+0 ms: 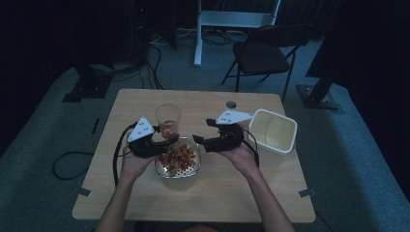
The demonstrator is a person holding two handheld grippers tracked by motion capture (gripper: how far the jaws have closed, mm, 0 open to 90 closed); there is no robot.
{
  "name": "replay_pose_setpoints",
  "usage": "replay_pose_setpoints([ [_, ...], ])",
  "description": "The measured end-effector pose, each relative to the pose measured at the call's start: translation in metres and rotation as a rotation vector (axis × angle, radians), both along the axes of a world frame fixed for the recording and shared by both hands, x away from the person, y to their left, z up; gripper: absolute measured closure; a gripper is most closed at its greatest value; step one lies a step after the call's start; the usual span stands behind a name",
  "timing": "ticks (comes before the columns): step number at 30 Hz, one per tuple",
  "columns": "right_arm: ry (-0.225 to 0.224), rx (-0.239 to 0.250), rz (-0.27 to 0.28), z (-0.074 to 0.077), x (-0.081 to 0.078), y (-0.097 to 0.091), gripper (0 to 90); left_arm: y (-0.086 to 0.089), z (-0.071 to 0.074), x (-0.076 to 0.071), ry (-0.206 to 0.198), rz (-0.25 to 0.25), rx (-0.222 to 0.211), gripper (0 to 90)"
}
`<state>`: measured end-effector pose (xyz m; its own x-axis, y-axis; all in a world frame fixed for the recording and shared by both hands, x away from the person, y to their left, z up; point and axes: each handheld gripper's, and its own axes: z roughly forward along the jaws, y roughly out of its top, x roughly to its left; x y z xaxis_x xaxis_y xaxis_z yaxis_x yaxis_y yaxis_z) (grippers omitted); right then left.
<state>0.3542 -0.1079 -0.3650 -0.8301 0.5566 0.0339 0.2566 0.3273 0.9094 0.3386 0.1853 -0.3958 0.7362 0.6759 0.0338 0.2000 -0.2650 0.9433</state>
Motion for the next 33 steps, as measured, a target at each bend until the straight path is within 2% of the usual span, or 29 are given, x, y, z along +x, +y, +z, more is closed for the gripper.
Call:
replay_pose_setpoints([
  [3, -0.013, -0.041, -0.046, -0.009, -0.002, -0.007, 26.8, 0.009, -0.001, -0.001, 0.002, 0.024, -0.010, 43.1],
  [5, -0.013, -0.041, -0.046, -0.009, -0.002, -0.007, 26.8, 0.012, -0.001, -0.002, 0.003, 0.033, -0.010, 43.1],
  [6, -0.019, -0.059, -0.064, -0.014, -0.004, -0.011, 26.8, 0.017, -0.002, -0.002, 0.005, 0.046, -0.009, 43.1],
  [8, -0.018, -0.065, -0.077, -0.019, -0.005, -0.014, 27.2, 0.026, -0.004, -0.004, 0.006, 0.072, -0.006, 43.1],
  [12, -0.021, -0.075, -0.091, -0.028, -0.008, -0.019, 28.9, 0.034, -0.006, -0.007, 0.003, 0.097, -0.013, 43.1],
  [16, 0.008, -0.079, -0.117, -0.049, -0.015, -0.028, 28.9, 0.046, -0.010, -0.012, -0.011, 0.155, -0.005, 43.0],
  [17, 0.015, -0.081, -0.123, -0.053, -0.016, -0.030, 28.9, 0.046, -0.010, -0.012, -0.011, 0.155, -0.005, 43.0],
  [22, 0.051, -0.070, -0.152, -0.073, -0.020, -0.045, 29.9, 0.060, -0.014, -0.014, -0.031, 0.208, 0.052, 43.0],
  [24, 0.063, -0.071, -0.159, -0.077, -0.020, -0.047, 29.9, 0.062, -0.015, -0.014, -0.031, 0.214, 0.061, 43.0],
  [25, 0.086, -0.075, -0.171, -0.087, -0.022, -0.053, 29.9, 0.065, -0.016, -0.014, -0.032, 0.221, 0.071, 43.0],
  [27, 0.101, -0.077, -0.179, -0.095, -0.023, -0.057, 30.8, 0.069, -0.017, -0.013, -0.044, 0.232, 0.102, 43.0],
  [28, 0.101, -0.077, -0.179, -0.095, -0.023, -0.057, 30.8, 0.069, -0.017, -0.013, -0.044, 0.232, 0.102, 43.0],
  [29, 0.119, -0.077, -0.187, -0.103, -0.025, -0.061, 31.2, 0.071, -0.018, -0.013, -0.049, 0.233, 0.115, 43.0],
  [30, 0.127, -0.076, -0.191, -0.106, -0.026, -0.063, 31.5, 0.072, -0.018, -0.013, -0.057, 0.239, 0.142, 43.0],
  [31, 0.134, -0.077, -0.192, -0.109, -0.026, -0.064, 31.8, 0.072, -0.018, -0.013, -0.057, 0.239, 0.142, 43.0],
  [32, 0.143, -0.079, -0.193, -0.113, -0.026, -0.065, 31.9, 0.072, -0.019, -0.011, -0.065, 0.250, 0.182, 43.0],
  [33, 0.152, -0.082, -0.196, -0.116, -0.027, -0.066, 31.9, 0.072, -0.020, -0.011, -0.067, 0.251, 0.194, 43.0],
])
